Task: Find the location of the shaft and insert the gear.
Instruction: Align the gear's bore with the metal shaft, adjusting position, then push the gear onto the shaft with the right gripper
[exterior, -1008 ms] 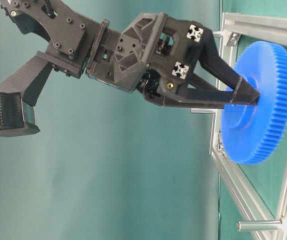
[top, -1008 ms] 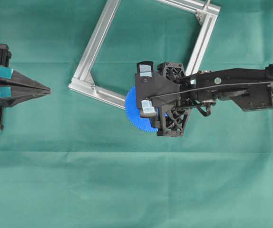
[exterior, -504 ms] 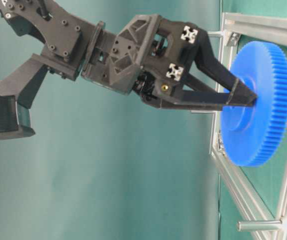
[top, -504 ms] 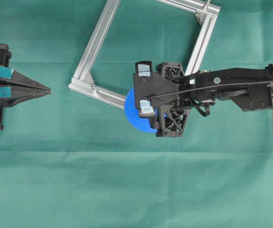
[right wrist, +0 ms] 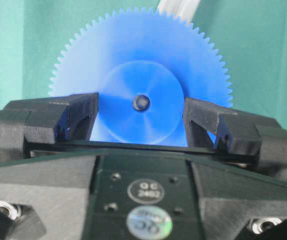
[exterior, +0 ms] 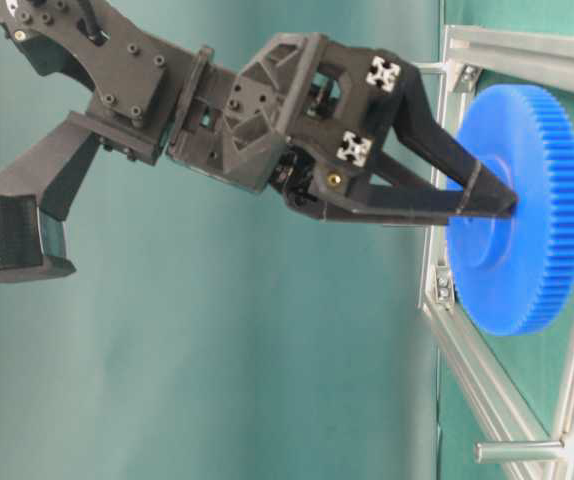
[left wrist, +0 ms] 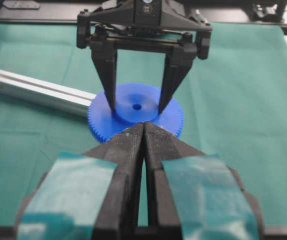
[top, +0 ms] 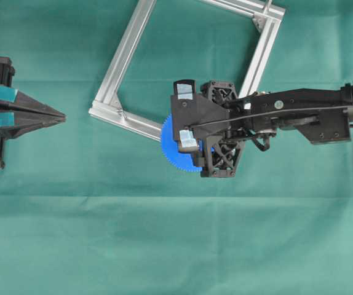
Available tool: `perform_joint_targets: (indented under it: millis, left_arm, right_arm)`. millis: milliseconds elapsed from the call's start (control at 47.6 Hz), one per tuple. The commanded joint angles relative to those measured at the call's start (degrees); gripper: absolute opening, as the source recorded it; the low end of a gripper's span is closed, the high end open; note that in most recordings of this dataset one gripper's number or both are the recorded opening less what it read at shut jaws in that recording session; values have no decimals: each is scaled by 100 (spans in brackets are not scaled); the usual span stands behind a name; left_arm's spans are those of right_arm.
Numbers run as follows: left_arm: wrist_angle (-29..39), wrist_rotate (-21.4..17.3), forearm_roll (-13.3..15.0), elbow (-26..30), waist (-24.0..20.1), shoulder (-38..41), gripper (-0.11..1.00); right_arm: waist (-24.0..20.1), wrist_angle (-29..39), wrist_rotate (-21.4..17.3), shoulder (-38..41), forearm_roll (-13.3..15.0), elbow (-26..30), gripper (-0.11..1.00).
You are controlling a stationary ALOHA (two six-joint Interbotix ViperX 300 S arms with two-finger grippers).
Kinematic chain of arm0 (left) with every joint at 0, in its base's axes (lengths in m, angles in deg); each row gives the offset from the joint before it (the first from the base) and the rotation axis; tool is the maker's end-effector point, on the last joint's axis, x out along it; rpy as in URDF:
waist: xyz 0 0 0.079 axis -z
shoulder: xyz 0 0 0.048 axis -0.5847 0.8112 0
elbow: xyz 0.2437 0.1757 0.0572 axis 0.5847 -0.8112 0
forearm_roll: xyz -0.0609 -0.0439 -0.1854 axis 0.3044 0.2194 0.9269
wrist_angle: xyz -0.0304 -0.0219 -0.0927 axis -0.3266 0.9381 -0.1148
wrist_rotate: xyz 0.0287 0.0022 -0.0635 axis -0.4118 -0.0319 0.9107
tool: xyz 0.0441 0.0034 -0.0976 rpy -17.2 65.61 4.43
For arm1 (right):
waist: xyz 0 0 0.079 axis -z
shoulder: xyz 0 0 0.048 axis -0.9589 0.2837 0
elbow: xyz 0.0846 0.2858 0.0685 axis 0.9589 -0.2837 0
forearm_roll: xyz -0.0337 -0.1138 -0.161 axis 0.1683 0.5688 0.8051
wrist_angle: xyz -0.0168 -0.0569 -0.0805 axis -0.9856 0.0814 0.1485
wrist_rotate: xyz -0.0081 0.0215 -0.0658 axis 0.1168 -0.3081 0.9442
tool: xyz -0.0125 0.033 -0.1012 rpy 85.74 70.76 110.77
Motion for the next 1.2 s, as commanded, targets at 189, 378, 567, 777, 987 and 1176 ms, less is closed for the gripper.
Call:
perform_joint_targets:
  millis: [189,378,567,777,987,1176]
  left_arm:
    - [-26,0,9,123,-9,53,1]
    - [-26,9,9,123,-9,53,1]
    - [-26,9,9,123,-9,53,1]
    - [-26,9,9,123,-9,53,1]
    - [-26,9,9,123,-9,53,1]
    - [-35,9,9,123,-9,53,1]
  right_arm:
    - [88,-26,-18,-44,0,35,70]
    - [123,-35,0,-70,18,-53,70]
    - [141,-158,0,-167,26,-211,70]
    - [141,-527,-9,-290,26,-413,70]
    - [141,-756,-53,-360,18,-554,70]
    - [141,-782,-62,-360,18,-606,70]
